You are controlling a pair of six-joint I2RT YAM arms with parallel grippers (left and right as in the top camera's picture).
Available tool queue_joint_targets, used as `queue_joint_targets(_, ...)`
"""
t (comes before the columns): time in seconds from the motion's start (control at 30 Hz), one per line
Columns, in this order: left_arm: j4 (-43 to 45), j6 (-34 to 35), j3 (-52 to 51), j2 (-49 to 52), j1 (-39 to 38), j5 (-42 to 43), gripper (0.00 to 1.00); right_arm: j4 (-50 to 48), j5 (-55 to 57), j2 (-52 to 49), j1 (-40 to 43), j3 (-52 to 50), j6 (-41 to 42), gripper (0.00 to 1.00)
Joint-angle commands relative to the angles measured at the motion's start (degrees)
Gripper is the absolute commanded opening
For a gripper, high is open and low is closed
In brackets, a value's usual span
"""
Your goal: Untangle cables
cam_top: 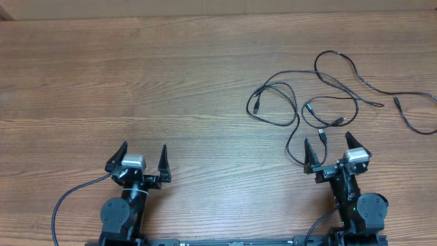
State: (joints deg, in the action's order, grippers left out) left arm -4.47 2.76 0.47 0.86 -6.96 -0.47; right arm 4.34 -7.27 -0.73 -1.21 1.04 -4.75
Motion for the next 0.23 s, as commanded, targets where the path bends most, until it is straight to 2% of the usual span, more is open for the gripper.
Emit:
queue_joint_targets(0.0, 0.0, -1.1, -0.2, -0.6, 0.6, 0.3, 1.00, -0.3, -0.3, 0.6, -0.2, -0.6, -0.4, 1.00)
queue_joint_targets(0.2, 0.0, -1.1, -0.2, -0.6, 0.6, 0.3, 0.99, -0.3, -0.3, 0.6, -0.2, -0.6, -0.4, 1.00)
